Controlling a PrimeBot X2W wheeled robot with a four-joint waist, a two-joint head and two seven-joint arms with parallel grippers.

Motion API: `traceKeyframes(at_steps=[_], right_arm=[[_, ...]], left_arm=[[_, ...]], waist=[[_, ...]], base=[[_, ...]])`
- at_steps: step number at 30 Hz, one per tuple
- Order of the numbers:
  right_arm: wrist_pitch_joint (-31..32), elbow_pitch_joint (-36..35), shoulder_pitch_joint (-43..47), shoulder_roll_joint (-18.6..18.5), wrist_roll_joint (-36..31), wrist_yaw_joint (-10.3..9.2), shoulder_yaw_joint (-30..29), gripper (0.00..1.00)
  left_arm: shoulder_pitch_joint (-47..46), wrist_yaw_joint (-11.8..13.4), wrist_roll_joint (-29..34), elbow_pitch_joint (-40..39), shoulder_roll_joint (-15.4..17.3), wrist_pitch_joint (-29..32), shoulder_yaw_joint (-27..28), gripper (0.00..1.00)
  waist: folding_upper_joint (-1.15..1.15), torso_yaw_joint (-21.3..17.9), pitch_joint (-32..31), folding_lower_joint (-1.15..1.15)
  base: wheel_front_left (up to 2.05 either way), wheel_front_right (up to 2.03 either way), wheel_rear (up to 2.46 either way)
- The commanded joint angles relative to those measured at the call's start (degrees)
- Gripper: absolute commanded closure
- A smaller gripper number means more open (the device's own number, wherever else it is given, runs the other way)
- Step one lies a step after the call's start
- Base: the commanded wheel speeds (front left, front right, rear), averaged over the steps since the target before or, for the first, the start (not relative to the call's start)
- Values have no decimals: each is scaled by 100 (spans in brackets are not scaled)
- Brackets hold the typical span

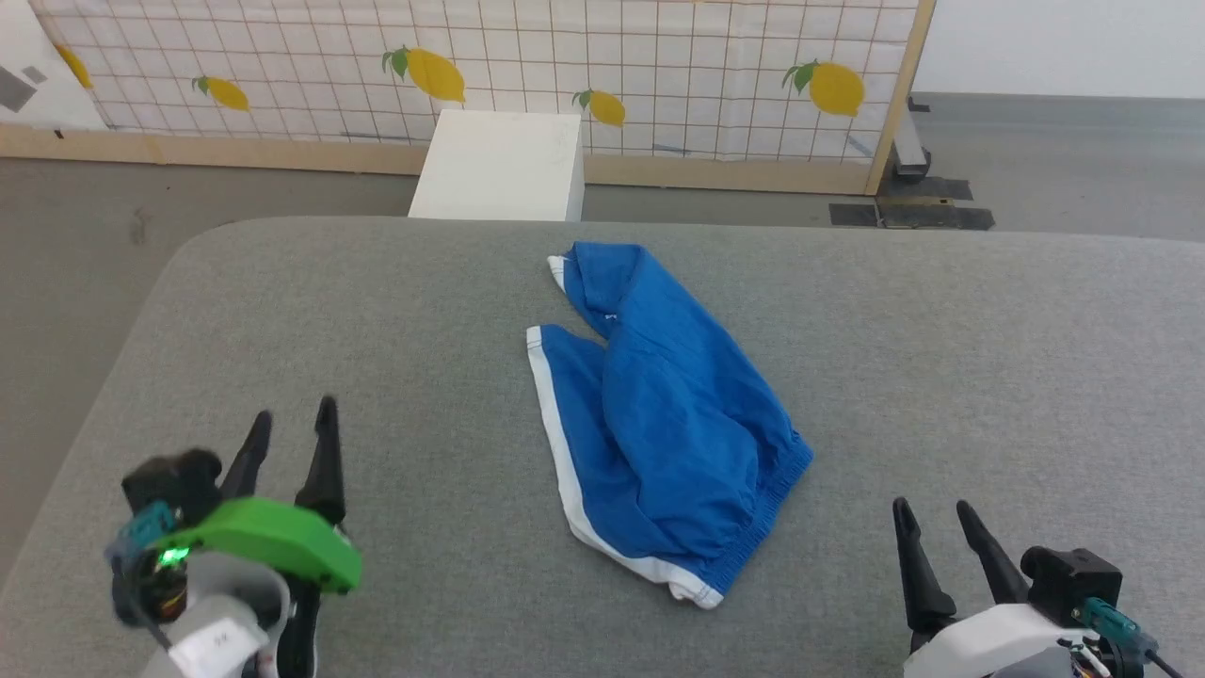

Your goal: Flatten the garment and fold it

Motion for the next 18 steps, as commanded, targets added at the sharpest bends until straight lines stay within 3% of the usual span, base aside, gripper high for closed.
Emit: traceKeyframes(at_steps=[1,6,10,13,18], right_arm=[[107,59,-32,1,70,-9,-9,0],[1061,278,-625,1,167,-9,11,0],[2024,454,-1466,1,-152,-9,104,0],[3177,867,-2295,1,-685,-9,369,0],[4287,1463,-2782,1,-1326,-9,679,0]], left_arm=[[186,61,260,-109,24,-78,82,0],[765,158,1363,-987,-286,-110,810,0],[1107,28,1766,-1358,-723,-111,1306,0],[1111,-263,1999,-1442,-1026,-112,1648,0],[915,-619,2143,-1313,-1308,-112,1897,0]], waist=[[0,35,34,0],[0,98,219,0],[0,199,452,0],[0,367,727,0],[0,609,988,0]], base=[[0,0,0],[0,0,0],[0,0,0],[0,0,0],[0,0,0]])
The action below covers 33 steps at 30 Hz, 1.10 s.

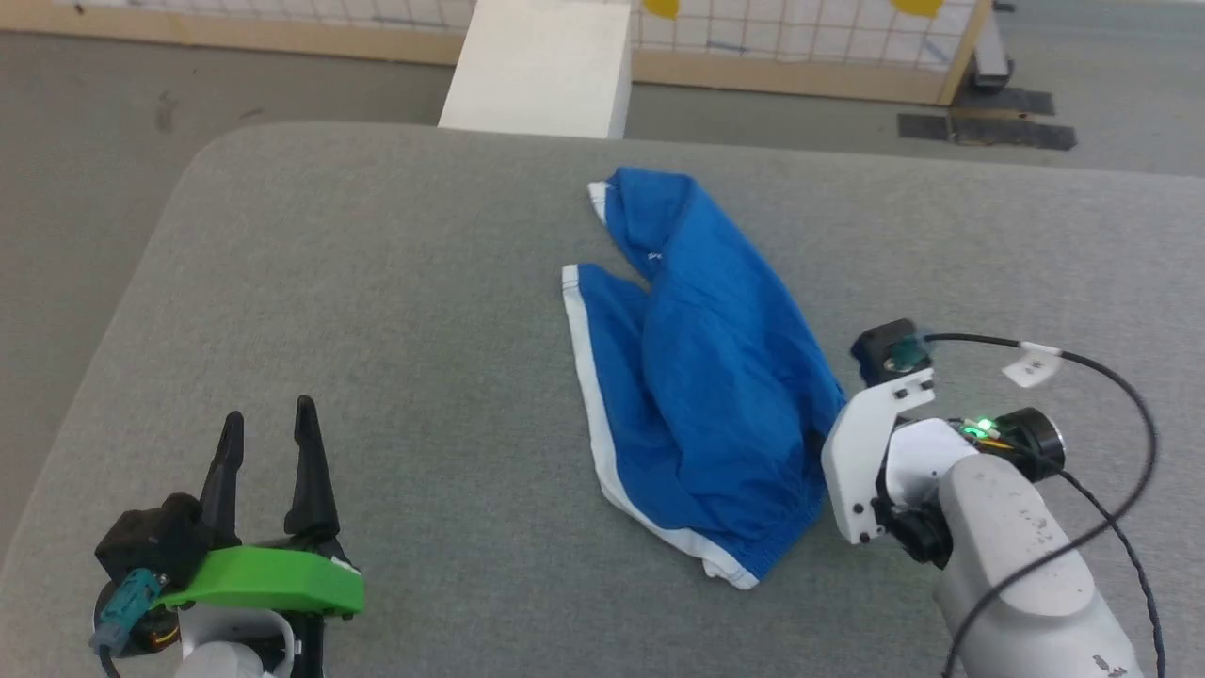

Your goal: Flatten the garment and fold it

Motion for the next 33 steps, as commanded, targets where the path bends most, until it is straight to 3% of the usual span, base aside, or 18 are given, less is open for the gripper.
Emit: traceKeyframes(at_steps=[1,3,4,5,6,10,17,23,24,25,28,33], right_arm=[[143,116,-91,2,-65,-9,55,0],[313,254,-109,2,-56,-9,101,2],[345,290,-115,2,-23,-9,113,39],[372,326,-128,2,8,-9,127,98],[370,336,-158,2,-20,-9,133,100],[398,350,-506,-39,-460,-9,-189,100],[398,202,-1598,-629,-1305,-9,-1059,100],[344,271,-2132,-853,-1926,-9,-1585,100],[357,330,-2141,-839,-1973,-9,-1628,76],[356,396,-2144,-807,-2004,-9,-1695,0],[99,405,-2110,-662,-2019,-9,-1944,0],[-947,-13,-1912,-304,-1938,-9,-2668,0]], left_arm=[[-146,-102,65,65,-53,-21,76,0],[-225,-225,114,149,-129,-21,150,0],[-252,-266,142,173,-157,-21,189,0],[-280,-310,174,198,-193,-21,235,0],[-296,-342,197,217,-218,-21,270,0],[-363,-474,301,280,-302,-21,363,0],[-607,-636,372,351,-396,-21,349,0],[-766,-693,380,489,-431,-21,308,0],[-772,-698,380,510,-434,-21,307,0],[-772,-702,374,543,-439,-21,302,0],[-742,-710,387,616,-448,-21,307,0],[-623,-716,477,641,-445,-21,331,0]], waist=[[0,272,269,0],[0,354,318,0],[0,377,336,0],[0,406,364,0],[0,420,386,0],[0,487,511,0],[0,781,801,0],[0,928,913,0],[0,928,904,0],[0,918,873,0],[0,839,736,0],[0,563,322,0]], base=[[0,0,0],[0,0,0],[0,0,0],[0,0,0],[0,0,0],[0,0,0],[0,0,0],[0,0,0],[0,0,0],[0,0,0],[0,0,0],[0,0,0]])
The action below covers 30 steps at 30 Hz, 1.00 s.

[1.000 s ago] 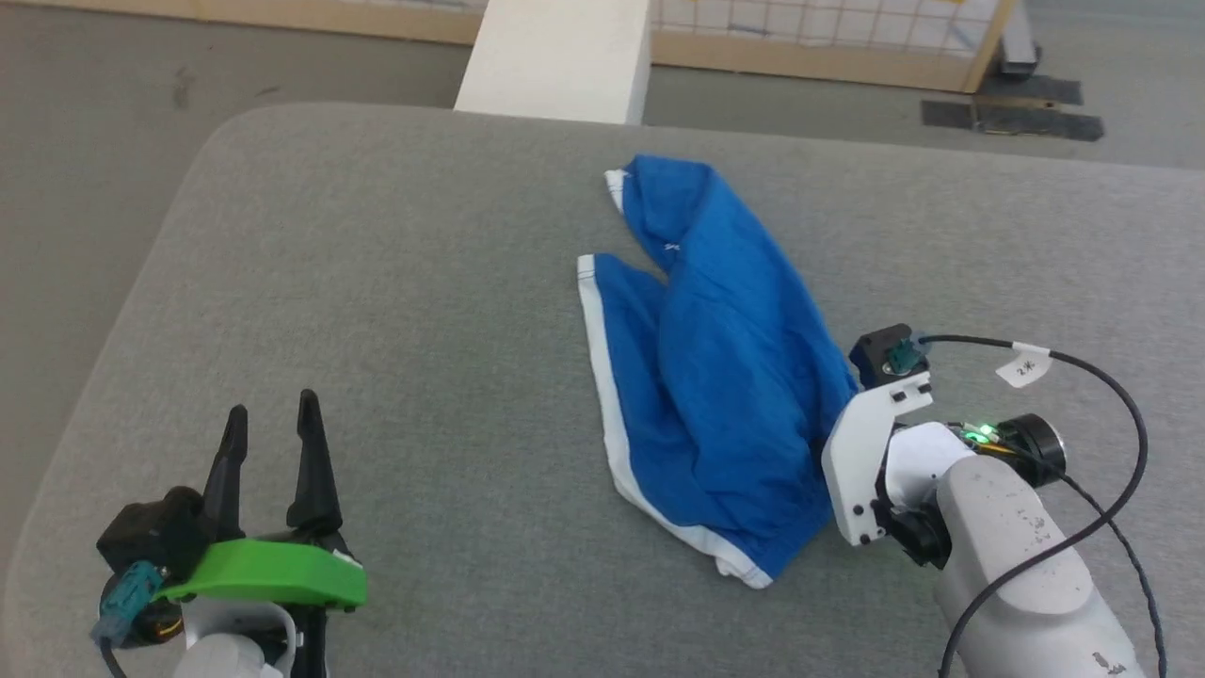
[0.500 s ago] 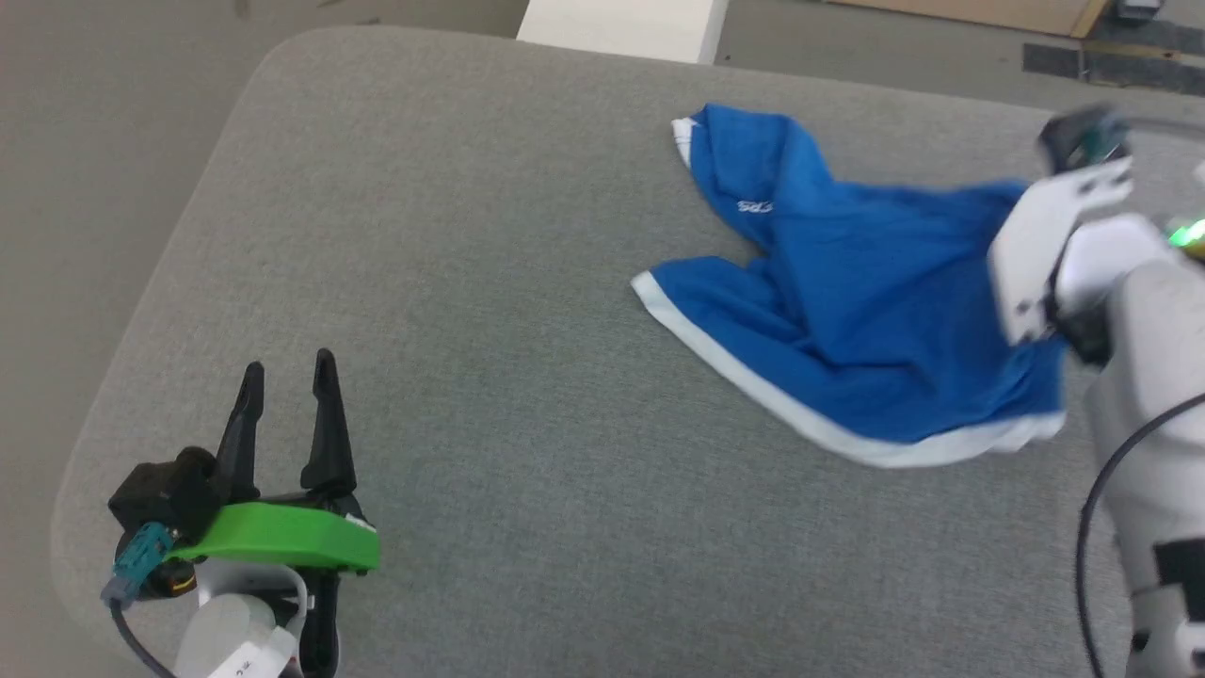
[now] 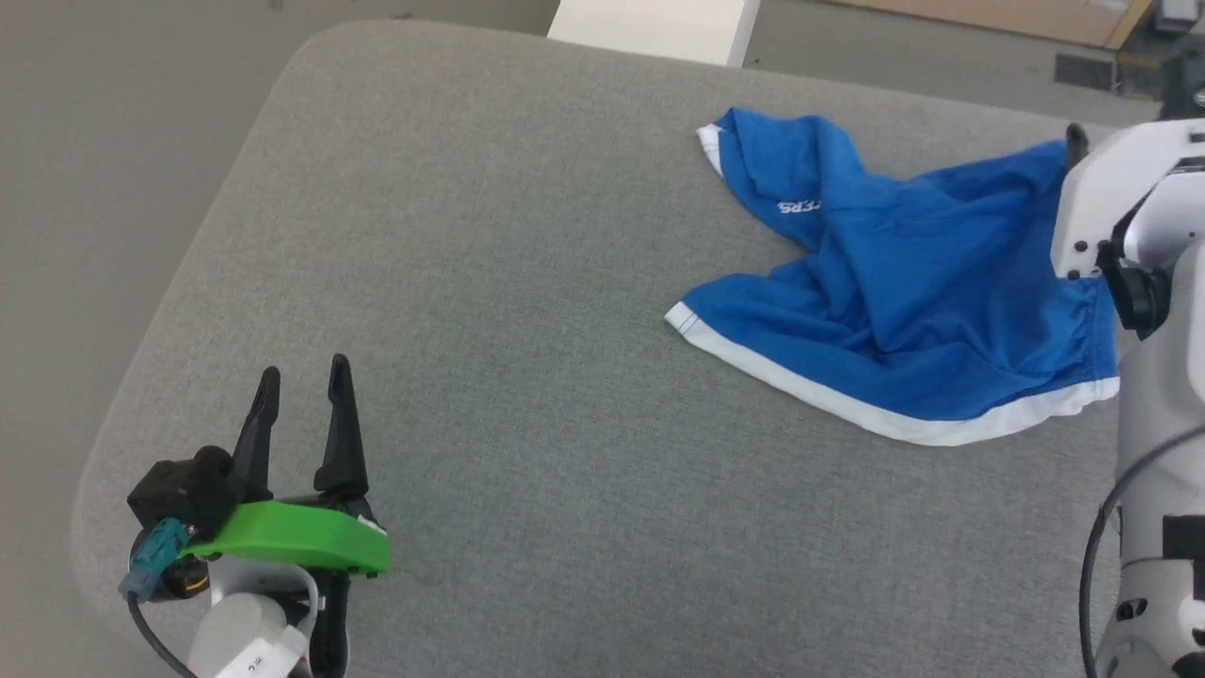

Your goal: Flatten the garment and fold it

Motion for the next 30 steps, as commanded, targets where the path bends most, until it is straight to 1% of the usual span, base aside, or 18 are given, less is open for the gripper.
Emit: traceKeyframes(at_steps=[1,3,5,9,13,17,21,24,27,30], right_arm=[[-363,-112,183,81,35,-11,-66,0],[-979,-224,433,213,306,-11,-148,0],[-1503,-286,719,283,694,-11,-86,0],[-2284,-459,1473,320,1241,-11,335,0],[-2874,-679,2392,325,1899,-11,579,0],[-3135,-773,3287,326,2427,-11,902,0],[-3228,-878,3863,327,2795,-11,1175,0],[-3289,-922,4033,327,3062,-11,1267,0],[-3333,-984,4062,327,3172,-11,1353,0],[-3364,-1087,3986,327,3222,-11,1359,0]], left_arm=[[82,-37,88,1,-10,-21,27,0],[186,-38,145,-13,-13,-21,35,0],[307,-38,196,-21,-18,-21,50,0],[508,-34,263,-41,-38,-21,40,0],[625,2,270,-80,-65,-21,6,0],[720,38,253,-102,-85,-22,-92,0],[819,104,213,-118,-96,-22,-113,0],[820,152,136,-54,-101,-22,-133,0],[547,250,14,86,-104,72,-185,0],[-45,317,-121,338,-105,602,-303,0]], waist=[[0,-346,-419,-1],[0,-492,-640,-1],[0,-659,-834,-1],[0,-964,-1102,-1],[0,-1200,-1286,-1],[0,-1392,-1327,-1],[0,-1606,-1325,-1],[0,-1738,-1285,-1],[0,-1842,-1187,-1],[0,-1908,-1029,-1]], base=[[0,0,0],[0,0,0],[0,0,0],[0,0,0],[0,0,0],[0,0,0],[0,0,0],[0,0,0],[0,0,0],[0,0,0]])
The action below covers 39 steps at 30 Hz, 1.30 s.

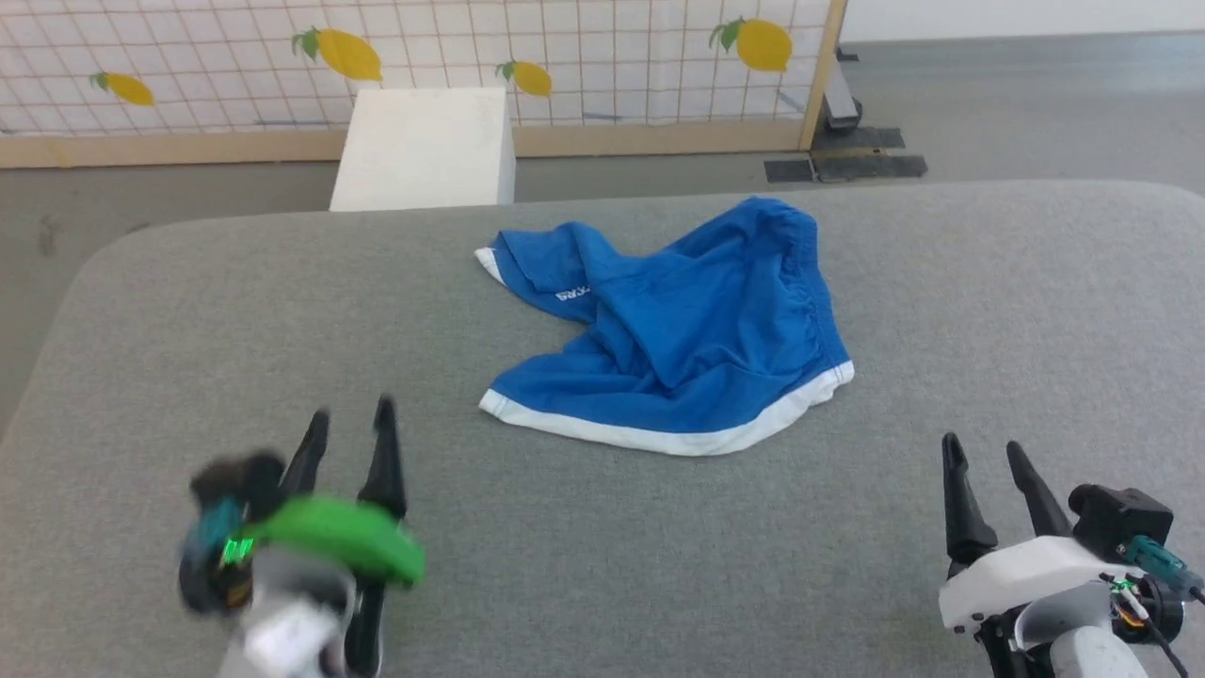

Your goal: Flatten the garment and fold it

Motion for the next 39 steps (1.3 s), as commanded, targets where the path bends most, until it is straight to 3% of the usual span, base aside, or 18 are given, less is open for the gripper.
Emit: traceKeyframes(at_steps=[1,7,12,17,23,24,25,26,32,39], right_arm=[[-40,-69,-79,-2,33,-9,5,0],[-68,-136,-289,-2,102,-9,53,0],[-108,-125,-406,-2,156,-9,115,0],[-155,-118,-440,-2,240,-9,11,0],[-180,-88,-417,-2,253,-9,-126,0],[-182,-87,-413,-2,243,-9,-140,0],[-183,-96,-411,-2,237,-9,-155,0],[-184,-109,-411,-2,224,-9,-172,0],[46,-97,-695,-2,-85,-9,101,0],[2083,-21,-1715,-2,-843,-9,465,0]], left_arm=[[-506,69,-52,164,-23,387,-91,0],[-2056,114,-106,1207,68,2953,-595,0],[-2790,224,61,1741,273,4336,-882,0],[-3007,251,182,2127,450,4846,-1024,0],[-2976,136,165,2359,441,4780,-1141,0],[-2958,98,155,2405,432,4764,-1171,19],[-2948,63,148,2418,424,4718,-1196,92],[-2928,26,123,2436,410,4663,-1215,100],[-2587,-162,-420,2068,268,3755,-956,100],[-2083,-195,-859,1191,113,3157,-800,100]], waist=[[0,-123,206,0],[0,-267,606,0],[0,-446,917,0],[0,-538,1121,0],[0,-533,1232,0],[0,-523,1235,0],[0,-513,1237,0],[0,-499,1238,0],[0,-367,1162,0],[0,-153,1261,0]], base=[[0,0,0],[0,0,0],[0,0,0],[0,0,0],[0,0,0],[0,0,0],[0,0,0],[0,0,0],[0,0,0],[0,0,0]])
